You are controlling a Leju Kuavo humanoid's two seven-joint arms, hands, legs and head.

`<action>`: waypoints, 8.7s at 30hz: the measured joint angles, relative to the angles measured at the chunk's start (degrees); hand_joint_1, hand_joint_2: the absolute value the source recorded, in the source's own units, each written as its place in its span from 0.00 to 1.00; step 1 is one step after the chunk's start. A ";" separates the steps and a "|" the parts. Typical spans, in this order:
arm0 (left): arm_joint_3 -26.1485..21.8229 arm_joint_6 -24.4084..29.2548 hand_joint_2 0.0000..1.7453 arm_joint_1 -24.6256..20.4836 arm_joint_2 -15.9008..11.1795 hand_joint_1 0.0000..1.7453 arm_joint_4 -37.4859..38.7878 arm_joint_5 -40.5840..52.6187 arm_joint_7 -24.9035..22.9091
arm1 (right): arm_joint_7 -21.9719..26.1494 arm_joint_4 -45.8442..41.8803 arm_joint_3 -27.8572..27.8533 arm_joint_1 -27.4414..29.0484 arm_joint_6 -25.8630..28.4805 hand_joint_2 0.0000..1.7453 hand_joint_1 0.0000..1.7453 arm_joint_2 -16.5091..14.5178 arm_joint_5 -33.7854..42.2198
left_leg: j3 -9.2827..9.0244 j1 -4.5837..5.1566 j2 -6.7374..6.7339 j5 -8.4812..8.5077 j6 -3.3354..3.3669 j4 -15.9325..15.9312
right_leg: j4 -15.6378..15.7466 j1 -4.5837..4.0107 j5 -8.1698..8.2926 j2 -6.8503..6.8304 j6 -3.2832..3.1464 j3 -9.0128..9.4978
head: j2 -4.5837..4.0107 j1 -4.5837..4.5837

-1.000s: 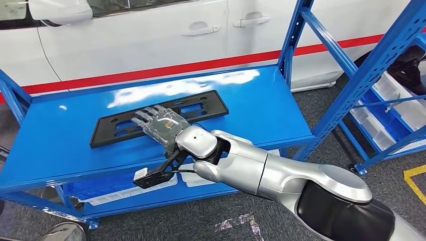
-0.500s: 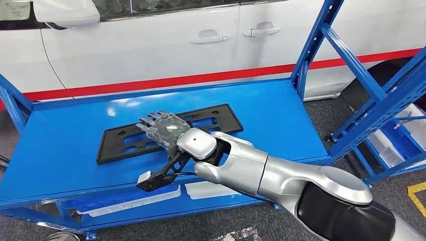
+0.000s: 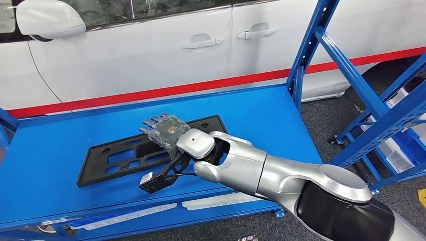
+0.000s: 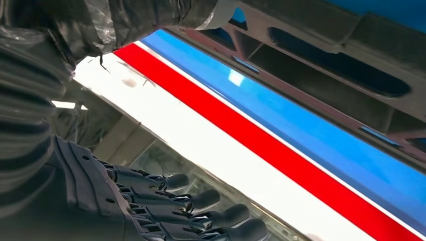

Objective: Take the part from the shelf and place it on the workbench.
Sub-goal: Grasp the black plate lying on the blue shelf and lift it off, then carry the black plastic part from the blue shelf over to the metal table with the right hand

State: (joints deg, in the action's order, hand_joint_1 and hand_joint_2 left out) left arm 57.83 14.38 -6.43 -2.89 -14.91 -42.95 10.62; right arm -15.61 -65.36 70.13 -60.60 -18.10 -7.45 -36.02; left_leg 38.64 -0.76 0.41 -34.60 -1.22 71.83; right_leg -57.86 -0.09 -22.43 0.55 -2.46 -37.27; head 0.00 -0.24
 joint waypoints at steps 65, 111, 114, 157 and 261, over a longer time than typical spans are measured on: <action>-0.16 -4.04 0.00 0.04 0.02 0.00 0.33 -3.34 8.19 | -2.54 11.82 4.21 0.53 -4.04 1.00 1.00 2.44 5.22 | -3.65 -0.70 -0.12 5.35 -0.35 -9.96 | -0.63 1.22 -2.92 -0.34 1.31 2.84 | 0.00 0.01; -0.33 7.99 1.00 0.01 1.10 0.00 0.51 -3.57 0.46 | 11.39 -18.51 -16.70 15.04 37.39 1.00 1.00 6.17 57.29 | -2.87 -0.36 -0.48 9.98 2.61 -13.31 | -13.18 0.84 -9.31 -0.13 3.45 -1.35 | 0.00 -0.36; -0.29 8.27 1.00 -0.07 1.24 0.00 0.50 -3.35 0.39 | 12.20 -19.37 -16.76 14.90 37.12 1.00 1.00 6.41 59.64 | -2.03 -0.24 -0.37 10.17 1.88 -12.46 | -3.29 0.80 -6.19 -0.07 3.15 3.84 | 0.00 -0.30; 0.21 9.26 1.00 -0.33 1.41 0.00 0.57 -3.29 -1.07 | 13.68 -26.15 -19.04 14.51 41.22 1.00 1.00 13.91 63.79 | -0.92 0.12 -0.46 3.67 0.51 0.00 | -1.54 0.10 -2.19 -0.57 0.44 0.83 | 0.00 0.13; -3.20 12.55 1.00 -0.73 -3.21 0.00 1.03 -9.11 -5.16 | 7.80 -32.74 -20.84 13.89 40.21 1.00 1.00 20.89 57.73 | -5.96 -0.07 -0.78 8.08 2.92 -14.25 | -13.12 0.81 -8.73 -0.67 4.11 -5.79 | 0.00 -0.78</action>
State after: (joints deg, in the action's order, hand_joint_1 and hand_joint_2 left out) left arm 54.64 26.93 -7.16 -6.10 -13.88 -52.06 5.46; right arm -7.80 -98.10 49.29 -46.71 22.11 13.44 21.71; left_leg 32.68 -0.84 -0.37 -26.52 1.70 57.59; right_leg -70.98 0.72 -31.15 -0.12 1.65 -43.05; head 0.00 -1.02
